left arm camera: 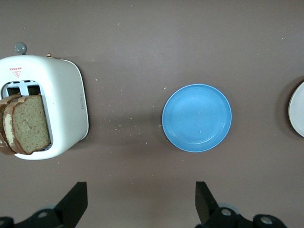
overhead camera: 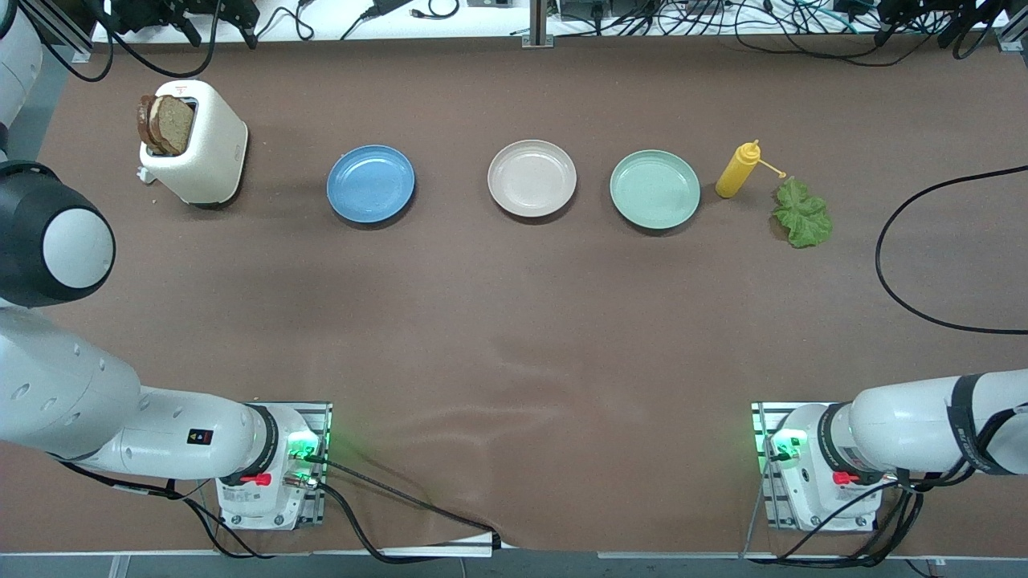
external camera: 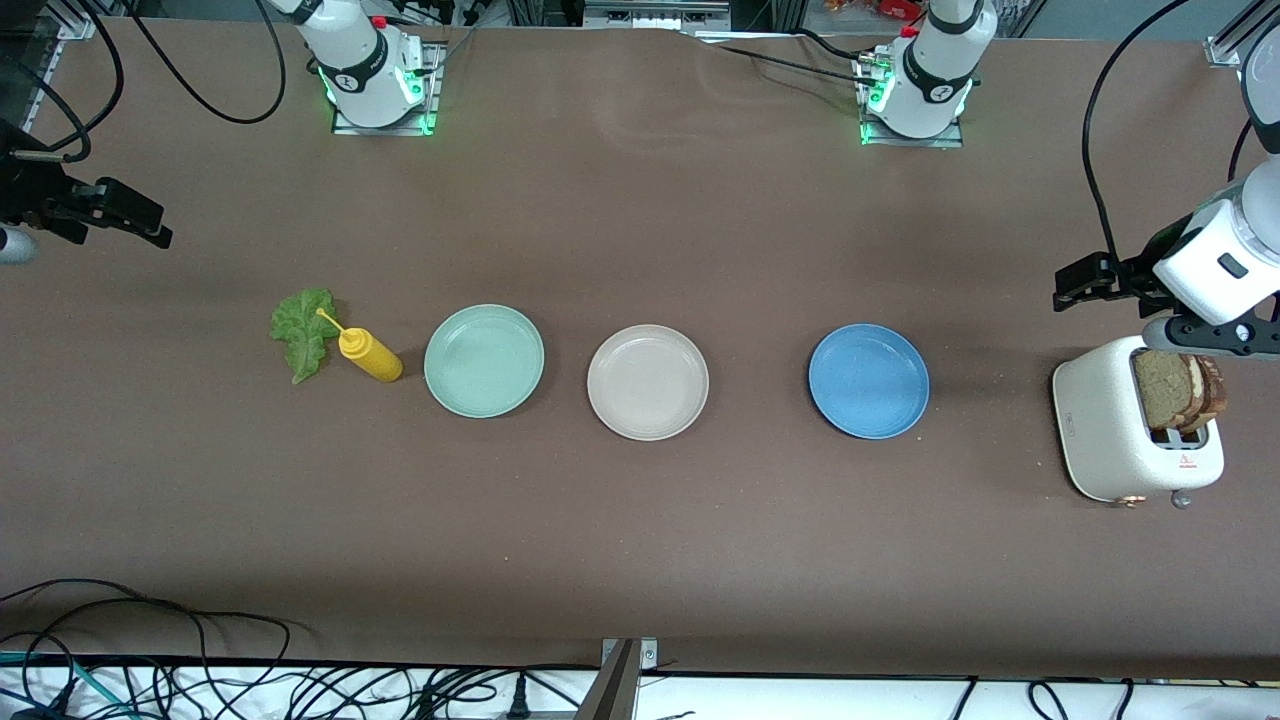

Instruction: Make sandwich on beige plate with both arms

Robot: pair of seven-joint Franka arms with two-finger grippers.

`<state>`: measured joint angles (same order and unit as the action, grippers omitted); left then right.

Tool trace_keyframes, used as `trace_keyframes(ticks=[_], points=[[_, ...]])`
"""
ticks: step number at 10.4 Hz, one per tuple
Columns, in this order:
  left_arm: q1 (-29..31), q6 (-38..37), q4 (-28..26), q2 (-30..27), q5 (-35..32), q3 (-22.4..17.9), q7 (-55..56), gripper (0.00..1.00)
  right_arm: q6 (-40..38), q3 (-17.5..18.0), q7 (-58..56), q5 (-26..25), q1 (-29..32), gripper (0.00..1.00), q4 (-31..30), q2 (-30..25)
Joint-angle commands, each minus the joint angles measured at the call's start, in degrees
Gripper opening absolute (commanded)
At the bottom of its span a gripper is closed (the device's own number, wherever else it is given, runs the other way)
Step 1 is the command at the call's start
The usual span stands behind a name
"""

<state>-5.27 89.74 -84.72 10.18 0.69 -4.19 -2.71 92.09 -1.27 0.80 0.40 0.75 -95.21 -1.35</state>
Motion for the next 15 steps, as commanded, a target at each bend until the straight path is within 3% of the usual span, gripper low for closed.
trace_keyframes(ticks=[1, 15], points=[[0.0, -0.5, 1.8, 0.3, 1.8, -0.1, -0.8, 1.0, -0.8, 0.2, 0.4, 0.9, 0.2, 1.0, 0.5, -0.1], [0.1, -1.1, 4.3, -0.3, 1.7, 0.7, -0.6, 1.0, -0.8, 0.2, 0.4, 0.9, 0.2, 1.0, 0.5, -0.2]])
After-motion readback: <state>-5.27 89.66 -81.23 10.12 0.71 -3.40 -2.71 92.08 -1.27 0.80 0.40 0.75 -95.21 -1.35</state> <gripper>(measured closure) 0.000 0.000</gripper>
